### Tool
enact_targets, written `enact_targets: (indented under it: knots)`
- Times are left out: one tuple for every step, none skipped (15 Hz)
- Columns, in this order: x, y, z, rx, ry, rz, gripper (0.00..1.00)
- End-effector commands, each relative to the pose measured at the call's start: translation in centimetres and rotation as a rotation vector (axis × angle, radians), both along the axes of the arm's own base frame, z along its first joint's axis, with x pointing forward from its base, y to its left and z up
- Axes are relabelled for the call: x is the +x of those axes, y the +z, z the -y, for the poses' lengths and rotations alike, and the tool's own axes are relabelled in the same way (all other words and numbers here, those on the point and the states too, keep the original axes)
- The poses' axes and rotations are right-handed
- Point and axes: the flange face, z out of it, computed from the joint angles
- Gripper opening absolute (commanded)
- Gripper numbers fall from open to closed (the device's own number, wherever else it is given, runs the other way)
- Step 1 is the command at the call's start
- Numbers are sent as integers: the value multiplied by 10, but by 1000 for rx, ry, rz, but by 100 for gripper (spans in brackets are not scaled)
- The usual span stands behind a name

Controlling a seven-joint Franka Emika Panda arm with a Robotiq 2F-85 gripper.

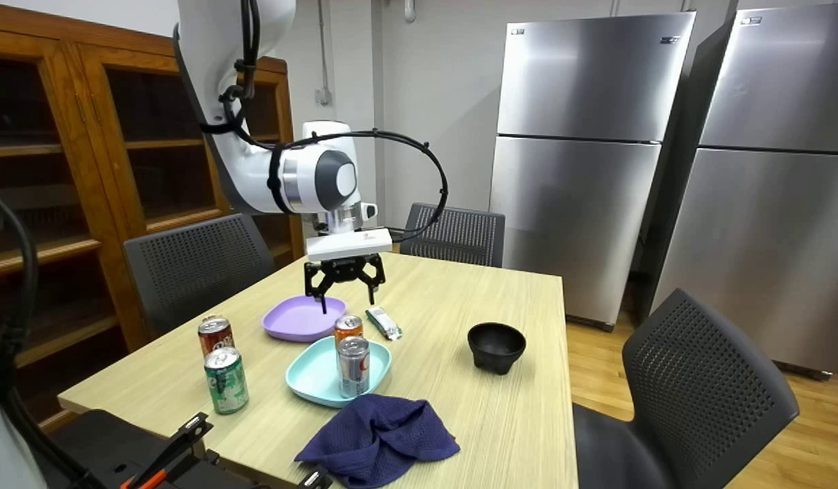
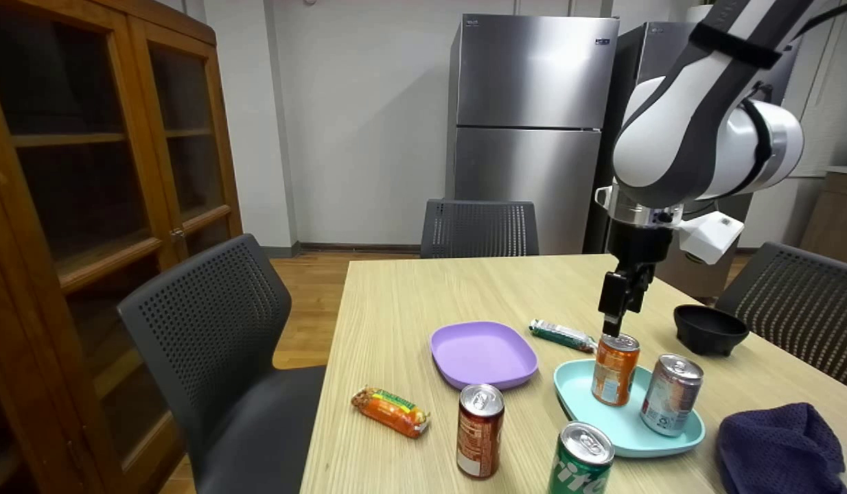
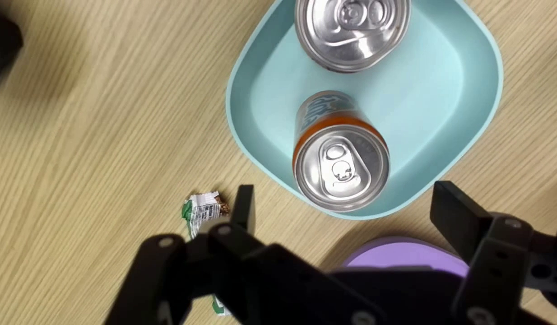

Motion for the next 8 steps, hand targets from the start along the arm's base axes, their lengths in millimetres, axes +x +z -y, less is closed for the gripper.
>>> enact_targets:
  knots:
    - [-16, 18, -3, -24, 49, 0, 100]
    - [-18, 19, -5, -26, 57, -1, 100]
    - [-21, 19, -5, -30, 62, -5, 100]
    - [-21, 19, -6, -27, 70, -11, 100]
    - [-12, 9, -4, -11, 32, 2, 100]
    - [-14, 9, -5, -12, 37, 0, 100]
    - [-15, 9, -5, -12, 39, -1, 100]
    - [-15, 9, -5, -12, 40, -2, 100]
